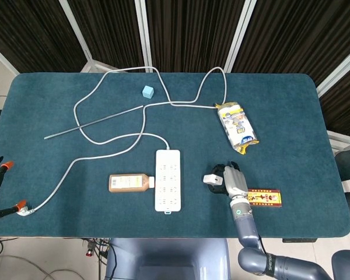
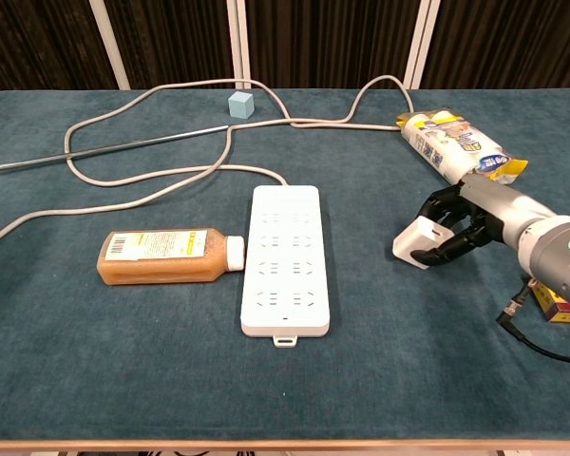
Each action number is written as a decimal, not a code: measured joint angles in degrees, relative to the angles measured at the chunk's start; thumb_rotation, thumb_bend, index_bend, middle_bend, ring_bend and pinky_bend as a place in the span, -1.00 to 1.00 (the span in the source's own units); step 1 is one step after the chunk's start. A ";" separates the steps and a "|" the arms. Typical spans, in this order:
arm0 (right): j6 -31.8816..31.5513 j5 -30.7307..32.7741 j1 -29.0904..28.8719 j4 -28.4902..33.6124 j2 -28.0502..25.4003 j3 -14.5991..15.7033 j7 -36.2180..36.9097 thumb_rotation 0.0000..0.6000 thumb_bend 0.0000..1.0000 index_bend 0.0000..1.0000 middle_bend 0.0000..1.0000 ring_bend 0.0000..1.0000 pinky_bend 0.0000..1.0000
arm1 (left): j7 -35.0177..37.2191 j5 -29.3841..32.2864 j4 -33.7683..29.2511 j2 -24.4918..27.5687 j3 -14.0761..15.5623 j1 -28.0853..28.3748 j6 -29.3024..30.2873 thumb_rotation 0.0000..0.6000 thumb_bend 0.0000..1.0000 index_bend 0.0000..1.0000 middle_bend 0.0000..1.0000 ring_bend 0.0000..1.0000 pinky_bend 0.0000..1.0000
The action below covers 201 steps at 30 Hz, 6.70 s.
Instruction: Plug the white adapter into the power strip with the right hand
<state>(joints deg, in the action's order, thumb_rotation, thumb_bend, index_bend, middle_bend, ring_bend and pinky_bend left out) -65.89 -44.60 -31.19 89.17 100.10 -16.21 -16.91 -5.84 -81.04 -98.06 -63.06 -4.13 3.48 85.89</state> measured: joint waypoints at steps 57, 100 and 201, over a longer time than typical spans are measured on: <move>11.31 -11.47 -12.35 8.70 -10.31 2.29 -12.12 1.00 0.03 0.47 0.17 -0.07 -0.73 | -1.45 1.30 -0.26 -0.47 -0.72 -0.39 1.12 1.00 -0.82 -0.64 -1.00 -1.00 -1.00; 1.02 15.00 -24.02 5.92 -1.15 -1.49 -27.04 1.00 0.03 0.47 0.17 -0.07 -0.72 | -0.56 2.23 -0.23 -0.08 -1.58 -0.83 1.91 1.00 -0.82 -0.62 -1.00 -1.00 -1.00; 1.78 13.92 -26.34 0.77 3.88 0.36 -26.47 1.00 0.04 0.52 0.20 -0.06 -0.71 | -0.47 2.52 -0.28 0.10 -1.74 -0.79 1.70 1.00 -0.82 -0.61 -1.00 -1.00 -1.00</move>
<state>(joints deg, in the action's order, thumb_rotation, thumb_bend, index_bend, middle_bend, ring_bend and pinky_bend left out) -64.11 -30.68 -57.54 89.93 103.99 -15.85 -43.38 -6.31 -78.52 -98.34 -62.96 -5.87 2.69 87.59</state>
